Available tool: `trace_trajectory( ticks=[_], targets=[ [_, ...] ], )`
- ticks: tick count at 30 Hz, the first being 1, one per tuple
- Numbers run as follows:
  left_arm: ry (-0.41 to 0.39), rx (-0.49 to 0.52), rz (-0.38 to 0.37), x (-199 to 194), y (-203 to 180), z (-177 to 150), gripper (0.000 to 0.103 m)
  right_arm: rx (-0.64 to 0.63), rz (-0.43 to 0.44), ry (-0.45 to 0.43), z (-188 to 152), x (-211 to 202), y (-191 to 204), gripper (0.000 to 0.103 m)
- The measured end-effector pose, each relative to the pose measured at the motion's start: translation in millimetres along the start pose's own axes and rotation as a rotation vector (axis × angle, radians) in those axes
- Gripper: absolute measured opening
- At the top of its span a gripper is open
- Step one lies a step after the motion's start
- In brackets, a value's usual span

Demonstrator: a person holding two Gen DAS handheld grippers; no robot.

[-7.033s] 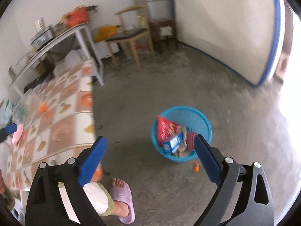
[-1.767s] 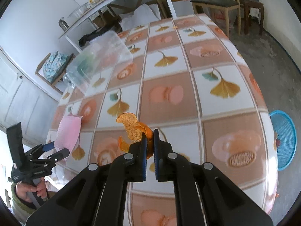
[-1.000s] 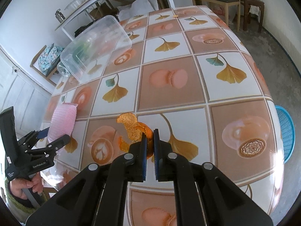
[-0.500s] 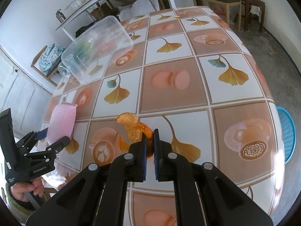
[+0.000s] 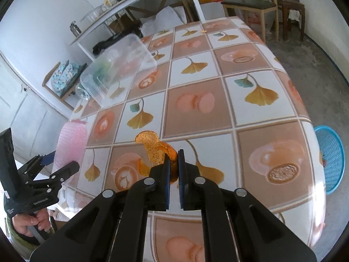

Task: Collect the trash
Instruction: 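Carry the sponge and orange peel over the blue wastebasket, then open both tools to drop the sponge and peel into the wastebasket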

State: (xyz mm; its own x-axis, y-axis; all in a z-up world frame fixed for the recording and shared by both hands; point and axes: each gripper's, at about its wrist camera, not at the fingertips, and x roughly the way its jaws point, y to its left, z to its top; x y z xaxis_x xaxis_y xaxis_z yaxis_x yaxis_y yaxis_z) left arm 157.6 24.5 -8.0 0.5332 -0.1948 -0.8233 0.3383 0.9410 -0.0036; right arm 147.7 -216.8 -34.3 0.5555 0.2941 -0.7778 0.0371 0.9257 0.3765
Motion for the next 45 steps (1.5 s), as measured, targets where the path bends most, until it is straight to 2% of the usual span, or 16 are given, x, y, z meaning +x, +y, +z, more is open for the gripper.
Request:
trace_trajectory(
  ticks=[5, 8, 11, 15, 17, 20, 25, 30, 32, 34, 36, 39, 42, 45],
  targets=[
    [-0.046, 0.063, -0.137, -15.0, -35.1, 18.7, 0.077, 0.063, 0.009, -0.083, -6.6, -32.6, -23.5, 0.007],
    [-0.061, 0.157, -0.241, -20.7, -79.2, 39.4, 0.077, 0.126, 0.0, -0.147, -12.5, -58.2, -49.2, 0.007],
    [-0.053, 0.232, -0.344, -22.0, -123.3, 55.1, 0.077, 0.232, -0.047, -0.241, -26.6, -99.0, -96.5, 0.007],
    [0.036, 0.324, -0.509, -7.0, -199.6, 78.2, 0.077, 0.381, -0.153, -0.321, -50.8, -140.4, -163.9, 0.007],
    [0.077, 0.367, -0.572, 3.3, -236.4, 87.4, 0.078, 0.458, -0.197, -0.335, -64.4, -153.6, -196.6, 0.007],
    [0.19, 0.44, -0.639, 32.5, -301.6, 99.5, 0.078, 0.584, -0.27, -0.324, -90.4, -162.4, -251.9, 0.007],
    [0.355, 0.502, -0.646, 93.1, -382.6, 108.0, 0.078, 0.738, -0.301, -0.251, -116.1, -140.9, -317.2, 0.007],
    [0.441, 0.555, -0.611, 149.3, -447.0, 110.4, 0.078, 0.828, -0.299, -0.19, -118.5, -104.9, -370.8, 0.007],
    [0.437, 0.553, -0.594, 167.5, -465.3, 114.6, 0.08, 0.844, -0.31, -0.178, -112.2, -88.5, -391.8, 0.009],
    [0.402, 0.526, -0.598, 174.8, -475.7, 120.4, 0.09, 0.851, -0.305, -0.165, -108.8, -72.2, -408.5, 0.011],
    [0.364, 0.49, -0.599, 181.7, -483.4, 125.3, 0.091, 0.867, -0.316, -0.142, -105.3, -52.0, -429.5, 0.034],
    [0.384, 0.438, -0.614, 189.4, -483.6, 128.8, 0.091, 0.895, -0.368, -0.116, -110.8, -31.6, -453.4, 0.035],
    [0.403, 0.414, -0.639, 188.1, -475.3, 132.3, 0.091, 0.939, -0.362, -0.13, -121.3, -30.3, -462.0, 0.035],
    [0.352, 0.429, -0.641, 169.6, -462.0, 133.6, 0.091, 0.937, -0.372, -0.156, -128.9, -43.2, -456.6, 0.035]
  ],
)
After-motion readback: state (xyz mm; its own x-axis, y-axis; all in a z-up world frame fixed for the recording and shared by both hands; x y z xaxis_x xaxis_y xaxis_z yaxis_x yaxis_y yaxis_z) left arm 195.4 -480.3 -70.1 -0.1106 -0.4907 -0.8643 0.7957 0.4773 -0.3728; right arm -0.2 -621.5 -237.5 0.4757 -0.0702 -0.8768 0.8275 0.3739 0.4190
